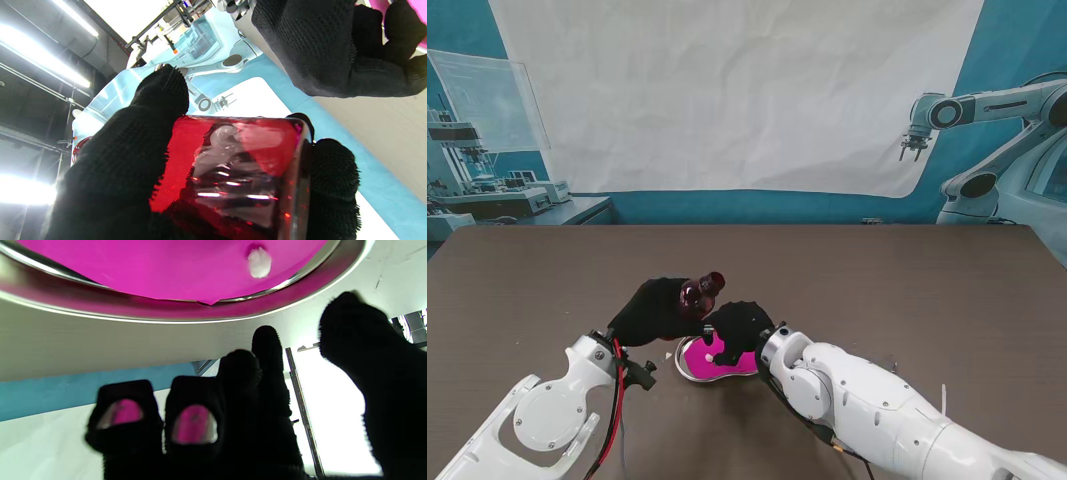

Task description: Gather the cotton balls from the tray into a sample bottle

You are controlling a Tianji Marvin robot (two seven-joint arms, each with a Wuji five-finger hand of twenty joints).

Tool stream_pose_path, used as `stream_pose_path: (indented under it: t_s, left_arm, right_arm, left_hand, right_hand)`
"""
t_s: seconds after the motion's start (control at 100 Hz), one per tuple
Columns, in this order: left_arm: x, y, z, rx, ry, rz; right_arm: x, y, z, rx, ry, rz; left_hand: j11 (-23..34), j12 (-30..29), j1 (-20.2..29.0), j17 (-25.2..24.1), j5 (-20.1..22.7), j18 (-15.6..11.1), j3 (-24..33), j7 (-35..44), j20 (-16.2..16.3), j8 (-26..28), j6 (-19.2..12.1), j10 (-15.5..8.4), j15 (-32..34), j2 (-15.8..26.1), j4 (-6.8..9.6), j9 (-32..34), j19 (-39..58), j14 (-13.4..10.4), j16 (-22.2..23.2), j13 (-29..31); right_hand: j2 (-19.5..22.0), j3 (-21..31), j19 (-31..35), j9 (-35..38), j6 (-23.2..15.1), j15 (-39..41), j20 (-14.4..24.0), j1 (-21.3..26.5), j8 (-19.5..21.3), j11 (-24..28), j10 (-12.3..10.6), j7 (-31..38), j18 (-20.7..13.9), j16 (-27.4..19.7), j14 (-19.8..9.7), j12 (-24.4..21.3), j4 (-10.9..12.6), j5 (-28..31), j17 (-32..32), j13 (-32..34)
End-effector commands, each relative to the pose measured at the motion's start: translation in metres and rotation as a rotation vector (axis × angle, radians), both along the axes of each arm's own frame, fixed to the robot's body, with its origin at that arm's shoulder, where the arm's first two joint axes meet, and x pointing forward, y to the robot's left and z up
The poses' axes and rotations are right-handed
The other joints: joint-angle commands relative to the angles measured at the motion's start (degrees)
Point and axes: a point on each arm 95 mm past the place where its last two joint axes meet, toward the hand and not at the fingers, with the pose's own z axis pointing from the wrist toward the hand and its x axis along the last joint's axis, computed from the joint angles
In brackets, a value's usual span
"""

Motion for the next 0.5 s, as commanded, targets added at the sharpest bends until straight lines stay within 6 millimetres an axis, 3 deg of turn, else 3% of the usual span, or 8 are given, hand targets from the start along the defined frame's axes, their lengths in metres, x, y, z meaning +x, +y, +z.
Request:
stream_pose_path:
  t_s: [0.0,0.14,0.49]
  left_arm:
    - [-0.003,-0.001,-0.001,0.010,0.013,-0.017]
    - [-0.003,-0.001,-0.002,0.014,0.019,-0.017]
    - [-0.006,-0.001,-0.004,0.016,0.034,-0.012]
  right_arm:
    - [-0.001,0.011,0.000,0.000,-0.005,0.013]
    - [0.002,0.016,-0.005,-0.023,-0.013,0.031]
    - [0.005,0.022,-0.022,-0.064,-0.026,0.047]
  left_hand:
    - [0.7,0.7,15.8,-0.6,9.0,-5.6,20.4,10.5,2.1,1.4,-8.4,-2.1,4.1,26.6,1.00,3.3,5.6,1.0,1.6,1.8]
    - [0.7,0.8,15.8,-0.6,9.1,-5.6,20.4,10.5,2.1,1.4,-8.2,-2.1,4.1,26.6,0.99,3.3,5.6,1.1,1.6,1.8]
    - [0.7,0.8,15.8,-0.6,9.1,-5.6,20.5,10.4,2.1,1.3,-8.4,-2.1,4.1,26.6,0.99,3.3,5.6,1.1,1.6,1.8]
  right_hand:
    - [-1.9,3.2,2.0,1.9,-0.1,2.9,-0.4,-1.5,0.5,1.4,-1.8,0.5,-0.1,1.1,-1.7,0.9,1.8,1.1,2.0,1.8]
    - [-0.4,2.8,2.1,2.1,-0.4,3.0,-0.4,-3.2,0.4,1.2,-2.0,0.4,0.0,1.2,-1.7,0.9,1.6,1.1,2.2,1.8]
    - [-1.9,3.1,2.1,2.6,-1.3,3.3,-0.6,-2.4,-0.2,1.2,-2.3,0.1,-0.2,1.4,-2.1,1.0,1.6,2.4,2.4,1.8]
